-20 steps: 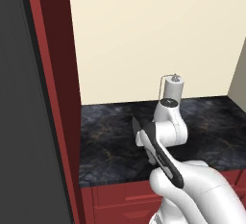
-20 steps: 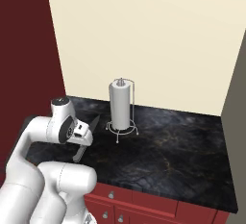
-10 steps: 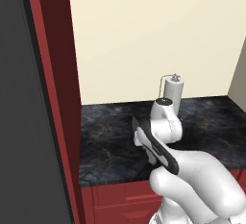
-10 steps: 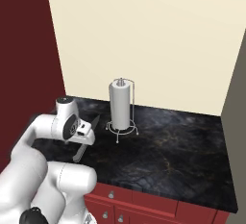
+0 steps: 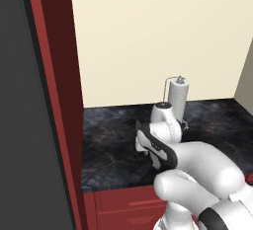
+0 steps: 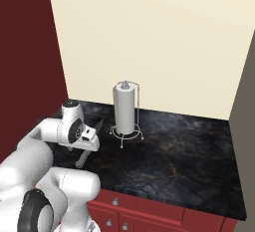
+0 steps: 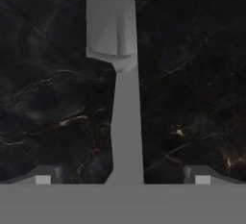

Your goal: Move the cutting board and knife to the sink. Then move spray from the cabinet to the counter.

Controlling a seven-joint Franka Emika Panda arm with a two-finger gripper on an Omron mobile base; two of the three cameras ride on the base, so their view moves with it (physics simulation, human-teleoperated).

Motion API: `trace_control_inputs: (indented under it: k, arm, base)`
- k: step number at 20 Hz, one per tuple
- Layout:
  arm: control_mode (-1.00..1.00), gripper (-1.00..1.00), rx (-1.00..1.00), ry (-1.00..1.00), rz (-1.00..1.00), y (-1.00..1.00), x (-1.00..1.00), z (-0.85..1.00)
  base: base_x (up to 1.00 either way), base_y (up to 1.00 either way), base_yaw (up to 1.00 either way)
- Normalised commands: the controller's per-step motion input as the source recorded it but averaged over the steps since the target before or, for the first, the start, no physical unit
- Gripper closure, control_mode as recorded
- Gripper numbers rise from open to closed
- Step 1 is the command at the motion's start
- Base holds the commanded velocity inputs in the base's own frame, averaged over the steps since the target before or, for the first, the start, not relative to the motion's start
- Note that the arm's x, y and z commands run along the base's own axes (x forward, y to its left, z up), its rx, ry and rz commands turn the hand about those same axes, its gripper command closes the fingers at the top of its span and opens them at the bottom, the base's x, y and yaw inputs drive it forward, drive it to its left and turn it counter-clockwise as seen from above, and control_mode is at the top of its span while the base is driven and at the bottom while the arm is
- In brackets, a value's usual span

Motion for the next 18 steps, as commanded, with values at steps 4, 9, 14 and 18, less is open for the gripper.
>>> trace_control_inputs:
  k: [4,9,14,18]
  arm:
    - [-1.0,-1.0,0.0,0.0,0.0,-0.18,0.0,-0.64]
    - [-1.0,-1.0,0.0,0.0,0.0,-0.29,0.0,-0.58]
    - [-1.0,-1.0,0.0,0.0,0.0,-0.11,0.0,-0.53]
    - [-1.0,-1.0,0.0,0.0,0.0,0.0,0.0,-0.45]
  base:
    - [0.0,0.0,0.0]
    - [0.0,0.0,0.0]
    - [0.0,0.0,0.0]
    - [0.0,0.0,0.0]
